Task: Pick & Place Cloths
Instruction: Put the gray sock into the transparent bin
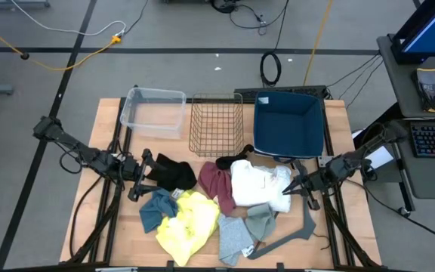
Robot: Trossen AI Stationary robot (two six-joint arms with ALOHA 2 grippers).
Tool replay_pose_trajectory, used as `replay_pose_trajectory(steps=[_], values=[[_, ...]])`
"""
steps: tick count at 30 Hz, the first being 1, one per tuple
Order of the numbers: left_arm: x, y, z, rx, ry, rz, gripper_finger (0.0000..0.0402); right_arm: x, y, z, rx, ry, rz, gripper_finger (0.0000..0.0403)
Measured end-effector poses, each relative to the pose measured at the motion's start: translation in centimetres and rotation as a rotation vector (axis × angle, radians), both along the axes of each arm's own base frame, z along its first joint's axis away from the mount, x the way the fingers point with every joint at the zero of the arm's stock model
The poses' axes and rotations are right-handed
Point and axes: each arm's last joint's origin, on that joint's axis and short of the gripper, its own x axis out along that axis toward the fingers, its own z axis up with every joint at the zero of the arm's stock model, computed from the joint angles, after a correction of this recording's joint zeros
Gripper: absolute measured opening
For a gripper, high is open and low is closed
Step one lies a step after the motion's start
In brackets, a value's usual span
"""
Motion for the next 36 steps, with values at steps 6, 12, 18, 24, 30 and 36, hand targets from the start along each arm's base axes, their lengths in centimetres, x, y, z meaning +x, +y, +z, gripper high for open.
replay_pose_trajectory(steps=[6,12,18,24,30,36], values=[[0.0,0.0,0.0,0.000,0.000,0.001,0.0340,1.5,0.9,0.6,-0.082,0.084,-0.022,0.0082],[0.0,0.0,0.0,0.001,0.002,-0.001,0.0340,4.0,2.5,1.8,-0.173,0.171,-0.017,0.0137],[0.0,0.0,0.0,-0.008,0.004,-0.004,0.0340,7.2,4.5,2.0,-0.247,0.284,-0.013,0.0177],[0.0,0.0,-0.1,-0.072,0.022,-0.009,0.0340,10.4,6.4,1.3,-0.346,0.460,-0.037,0.0196],[0.0,0.0,-0.2,-0.088,0.036,-0.011,0.0340,12.3,7.7,1.0,-0.399,0.569,-0.041,0.0193],[0.0,0.0,-0.5,-0.115,0.076,-0.012,0.0340,12.5,7.8,1.2,-0.364,0.654,-0.069,0.0193]])
